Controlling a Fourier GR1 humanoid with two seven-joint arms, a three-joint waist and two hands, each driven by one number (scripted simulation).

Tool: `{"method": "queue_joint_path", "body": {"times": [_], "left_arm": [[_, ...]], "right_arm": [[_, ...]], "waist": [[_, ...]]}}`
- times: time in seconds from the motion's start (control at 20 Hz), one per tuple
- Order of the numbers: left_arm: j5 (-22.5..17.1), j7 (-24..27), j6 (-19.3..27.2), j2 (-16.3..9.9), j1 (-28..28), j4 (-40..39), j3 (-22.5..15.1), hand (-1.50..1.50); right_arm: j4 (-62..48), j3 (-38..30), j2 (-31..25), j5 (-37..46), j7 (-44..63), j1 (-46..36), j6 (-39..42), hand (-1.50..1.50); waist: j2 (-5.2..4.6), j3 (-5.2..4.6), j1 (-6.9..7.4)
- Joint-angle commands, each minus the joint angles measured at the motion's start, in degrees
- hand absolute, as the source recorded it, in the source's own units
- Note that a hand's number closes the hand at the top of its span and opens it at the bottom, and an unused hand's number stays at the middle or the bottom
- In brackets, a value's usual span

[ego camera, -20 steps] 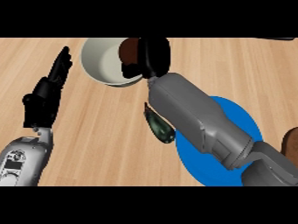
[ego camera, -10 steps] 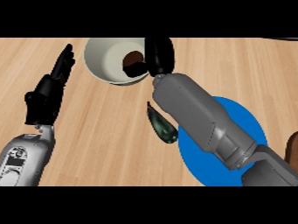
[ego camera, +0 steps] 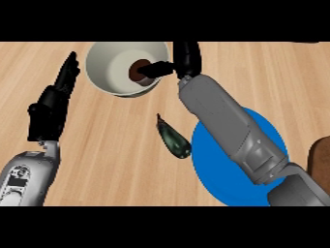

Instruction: Pick the cupcake from the plate and place it in the bowl

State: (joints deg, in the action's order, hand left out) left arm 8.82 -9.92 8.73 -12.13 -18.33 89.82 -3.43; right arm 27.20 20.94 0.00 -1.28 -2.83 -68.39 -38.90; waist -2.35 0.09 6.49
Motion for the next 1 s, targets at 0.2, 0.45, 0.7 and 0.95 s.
{"method": "queue_joint_path", "body": {"times": [0.2,0.45,0.7,0.95], "left_arm": [[-1.31,0.76,-0.71,-2.57,2.98,-0.28,4.02,0.0],[-0.26,-0.44,-0.21,-1.37,3.76,0.31,3.38,0.0],[-0.75,2.6,-1.43,-2.03,7.24,0.37,5.14,0.0],[-2.0,2.04,-3.37,-2.14,7.72,1.83,6.28,0.0]], "right_arm": [[-1.53,-8.88,-0.12,-8.29,-18.25,6.58,11.09,-1.5],[-3.34,-10.13,-2.15,-8.68,-23.16,8.66,20.81,-1.5],[1.55,-9.23,-2.71,-6.85,-23.22,12.23,25.01,-1.5],[4.04,-9.0,-1.12,-4.36,-25.11,17.05,24.93,-1.5]], "waist": [[1.31,-0.03,-3.81],[1.88,-0.06,-5.18],[2.33,-0.09,-6.24],[2.37,-0.09,-6.25]]}}
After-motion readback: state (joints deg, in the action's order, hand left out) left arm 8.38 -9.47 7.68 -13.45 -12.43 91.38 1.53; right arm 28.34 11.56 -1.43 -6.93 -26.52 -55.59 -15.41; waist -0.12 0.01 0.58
